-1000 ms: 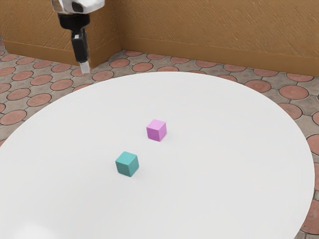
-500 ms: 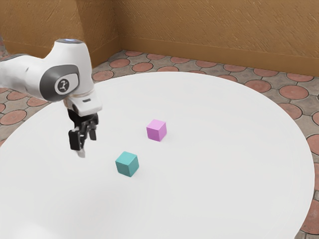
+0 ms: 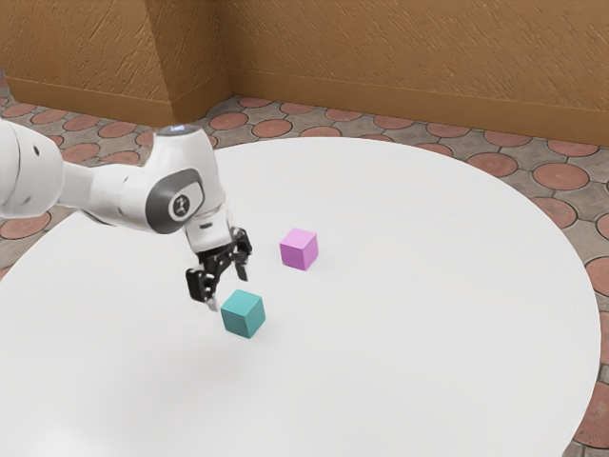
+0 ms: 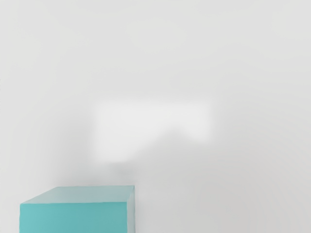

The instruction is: Pick up the blue block with one arm, and put the blue block on the pink block with one arm

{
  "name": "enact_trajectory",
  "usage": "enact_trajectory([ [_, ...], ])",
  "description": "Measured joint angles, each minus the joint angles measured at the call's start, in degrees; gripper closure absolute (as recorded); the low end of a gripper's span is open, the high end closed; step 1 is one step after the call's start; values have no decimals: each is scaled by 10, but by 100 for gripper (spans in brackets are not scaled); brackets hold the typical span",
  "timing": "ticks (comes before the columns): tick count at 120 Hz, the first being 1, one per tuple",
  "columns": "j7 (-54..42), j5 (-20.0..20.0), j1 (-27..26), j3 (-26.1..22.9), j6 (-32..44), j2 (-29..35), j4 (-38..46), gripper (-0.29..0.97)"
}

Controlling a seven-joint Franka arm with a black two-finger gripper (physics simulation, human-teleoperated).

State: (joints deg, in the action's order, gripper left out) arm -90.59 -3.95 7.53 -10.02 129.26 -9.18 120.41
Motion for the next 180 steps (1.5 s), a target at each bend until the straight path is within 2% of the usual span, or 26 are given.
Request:
enact_trajectory([
  [59,-90,2,15,11,52,-143,-95,0],
  [85,-112,-1,15,11,55,-172,-98,0],
  [116,-129,-5,15,11,57,-183,-99,1],
  [122,-131,-6,15,11,58,-183,-98,6],
  [132,-135,-7,15,11,59,-184,-98,23],
  [145,-138,-8,16,9,60,-169,-96,33],
  [164,-141,-9,15,8,35,-86,-101,38],
  [180,-143,-4,25,12,-6,-106,-179,37],
])
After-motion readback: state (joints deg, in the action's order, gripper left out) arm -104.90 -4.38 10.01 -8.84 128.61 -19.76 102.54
